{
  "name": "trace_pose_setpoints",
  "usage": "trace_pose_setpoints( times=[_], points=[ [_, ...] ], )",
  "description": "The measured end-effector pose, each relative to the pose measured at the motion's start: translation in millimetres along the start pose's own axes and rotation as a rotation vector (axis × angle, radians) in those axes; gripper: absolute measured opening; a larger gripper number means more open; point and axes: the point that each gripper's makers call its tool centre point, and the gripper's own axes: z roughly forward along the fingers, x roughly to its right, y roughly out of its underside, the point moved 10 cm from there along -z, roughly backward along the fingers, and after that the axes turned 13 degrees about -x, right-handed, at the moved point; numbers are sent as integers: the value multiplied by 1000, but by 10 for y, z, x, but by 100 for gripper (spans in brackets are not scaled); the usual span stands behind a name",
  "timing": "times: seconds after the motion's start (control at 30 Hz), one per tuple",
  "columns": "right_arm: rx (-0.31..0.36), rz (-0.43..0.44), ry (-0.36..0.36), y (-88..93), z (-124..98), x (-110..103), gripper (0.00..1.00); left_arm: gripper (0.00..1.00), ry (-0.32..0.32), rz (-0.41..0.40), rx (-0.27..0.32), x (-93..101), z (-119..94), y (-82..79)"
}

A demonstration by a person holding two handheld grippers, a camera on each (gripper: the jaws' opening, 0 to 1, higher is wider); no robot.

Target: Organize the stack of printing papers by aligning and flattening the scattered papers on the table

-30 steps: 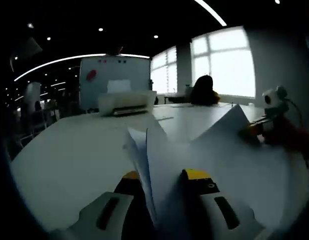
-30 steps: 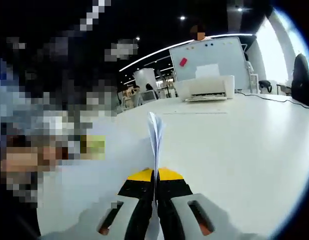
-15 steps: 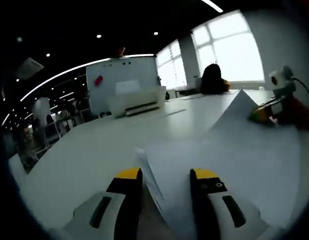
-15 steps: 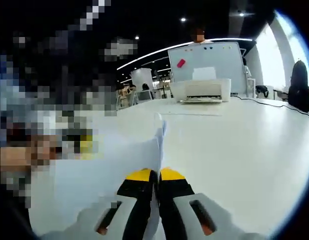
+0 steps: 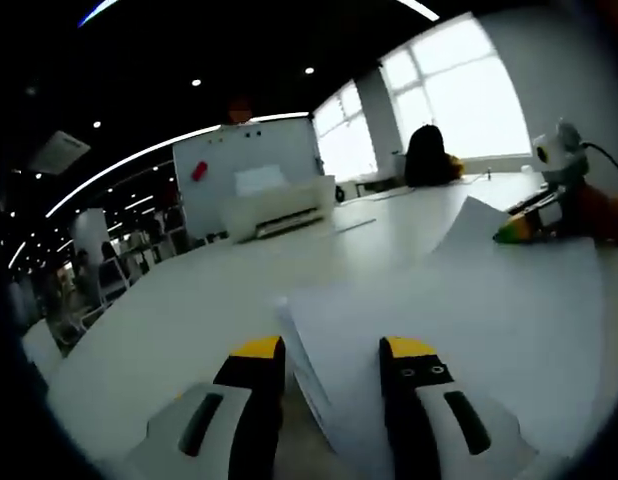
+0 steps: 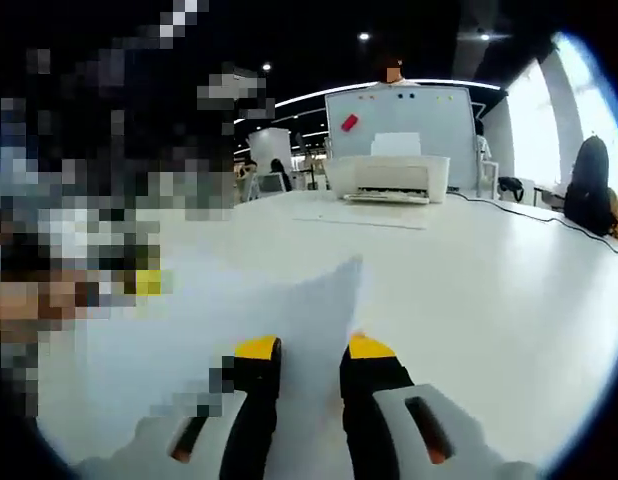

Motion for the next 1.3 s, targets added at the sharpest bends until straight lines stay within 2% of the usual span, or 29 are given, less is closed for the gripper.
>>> trace_pose_setpoints(
  times=[0.13,0.23,0.4,0.63,0.8,0.97,1.17,1.27,1.3],
  points=[
    [7,-11,43,-8,6,21,34,42,-6,4,1,-8,-4,2],
    [22,-11,57,-16,-7,38,39,42,-10,9,3,-3,-5,1],
    [56,17,50,-35,-24,57,43,42,-40,42,11,32,-29,0],
    [43,-5,47,-28,7,28,48,49,-67,24,8,-4,-44,4],
    [51,-5,48,-31,3,39,50,55,-64,-49,30,-47,-67,-3],
    [56,-1,48,-28,0,47,53,56,-52,-75,45,-51,-70,-8],
    [74,-13,87,-23,-39,71,62,62,-43,-135,79,-89,-117,-12],
    [94,11,85,-23,-75,94,66,63,-45,-165,100,-119,-148,-13],
    [116,19,74,-36,-89,88,71,64,-44,-171,103,-121,-154,-11]
  ],
)
